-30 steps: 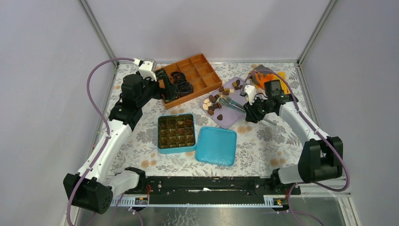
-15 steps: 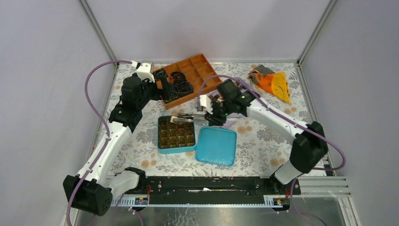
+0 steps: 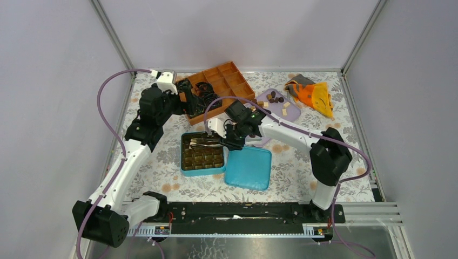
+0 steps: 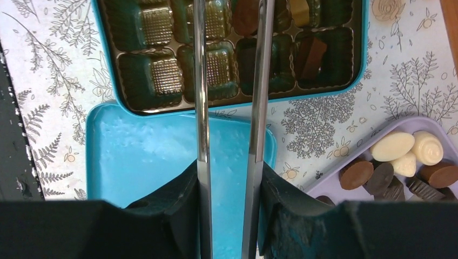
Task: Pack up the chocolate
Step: Pick up the packing box from the center of the board.
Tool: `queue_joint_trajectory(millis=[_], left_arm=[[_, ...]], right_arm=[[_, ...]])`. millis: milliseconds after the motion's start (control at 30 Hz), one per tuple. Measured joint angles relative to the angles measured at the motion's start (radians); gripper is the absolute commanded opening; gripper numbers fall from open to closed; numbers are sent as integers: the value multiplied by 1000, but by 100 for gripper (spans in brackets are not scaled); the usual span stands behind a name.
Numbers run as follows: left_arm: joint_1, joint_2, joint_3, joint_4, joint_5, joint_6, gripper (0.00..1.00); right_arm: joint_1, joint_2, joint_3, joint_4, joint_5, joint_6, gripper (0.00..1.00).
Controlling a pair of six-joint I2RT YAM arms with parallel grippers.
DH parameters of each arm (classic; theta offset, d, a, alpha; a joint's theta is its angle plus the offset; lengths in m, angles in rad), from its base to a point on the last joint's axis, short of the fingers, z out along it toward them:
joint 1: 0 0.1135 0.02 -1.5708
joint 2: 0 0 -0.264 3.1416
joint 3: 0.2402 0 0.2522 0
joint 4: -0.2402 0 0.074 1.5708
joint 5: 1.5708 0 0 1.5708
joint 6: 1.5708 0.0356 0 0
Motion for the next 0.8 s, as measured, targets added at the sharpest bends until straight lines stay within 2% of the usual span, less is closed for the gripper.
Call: queue_joint_trajectory(millis=[800], left_arm=[[0,0,0,0,0,0,99]], right_arm=[[2,39,0,14,72,30,7]])
